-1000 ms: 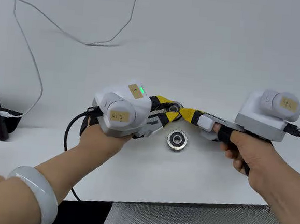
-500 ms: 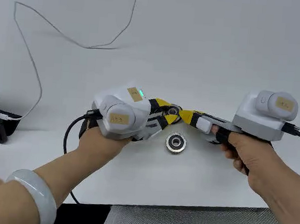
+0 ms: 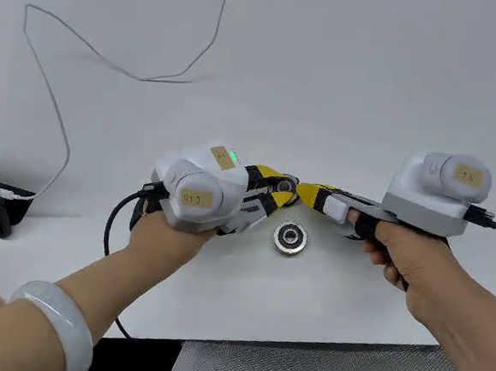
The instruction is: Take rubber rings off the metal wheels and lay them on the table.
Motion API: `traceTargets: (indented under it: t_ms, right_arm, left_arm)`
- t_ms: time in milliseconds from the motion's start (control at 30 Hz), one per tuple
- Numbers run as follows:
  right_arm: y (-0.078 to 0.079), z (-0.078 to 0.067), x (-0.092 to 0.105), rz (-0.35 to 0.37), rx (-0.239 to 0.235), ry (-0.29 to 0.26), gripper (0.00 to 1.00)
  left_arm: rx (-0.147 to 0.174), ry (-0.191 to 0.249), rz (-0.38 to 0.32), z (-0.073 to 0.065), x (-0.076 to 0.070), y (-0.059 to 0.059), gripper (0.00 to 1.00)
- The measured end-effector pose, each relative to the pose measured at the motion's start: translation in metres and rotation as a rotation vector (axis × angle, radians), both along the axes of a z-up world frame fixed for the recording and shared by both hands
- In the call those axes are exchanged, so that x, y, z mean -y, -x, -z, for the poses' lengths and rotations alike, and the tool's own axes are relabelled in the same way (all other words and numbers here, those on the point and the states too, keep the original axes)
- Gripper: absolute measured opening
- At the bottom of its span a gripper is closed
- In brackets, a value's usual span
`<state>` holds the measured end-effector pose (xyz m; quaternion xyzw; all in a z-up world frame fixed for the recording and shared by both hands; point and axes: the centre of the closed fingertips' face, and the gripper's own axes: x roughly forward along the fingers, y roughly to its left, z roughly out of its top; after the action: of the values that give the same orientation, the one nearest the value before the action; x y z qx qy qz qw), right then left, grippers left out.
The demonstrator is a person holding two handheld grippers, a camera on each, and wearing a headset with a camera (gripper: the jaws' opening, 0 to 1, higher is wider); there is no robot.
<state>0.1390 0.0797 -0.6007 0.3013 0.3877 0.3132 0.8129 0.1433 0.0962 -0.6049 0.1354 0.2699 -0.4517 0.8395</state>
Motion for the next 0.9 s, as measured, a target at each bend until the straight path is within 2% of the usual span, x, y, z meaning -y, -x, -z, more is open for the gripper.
traceTargets:
  t_ms: [300,700,900]
  right_arm:
    - [0.003,-0.006,-0.002,-0.009,-0.005,-0.024,0.01]
    - [0.009,-0.019,-0.011,-0.042,-0.003,-0.09,0.01]
    - [0.008,-0.02,-0.009,-0.034,0.0,-0.092,0.01]
  left_arm:
    - [-0.001,0.004,0.001,-0.001,0.0,0.001,0.14]
    - [0.002,0.007,0.002,-0.001,0.0,0.001,0.13]
    - [0.004,0.004,0.01,-0.001,0.001,0.001,0.14]
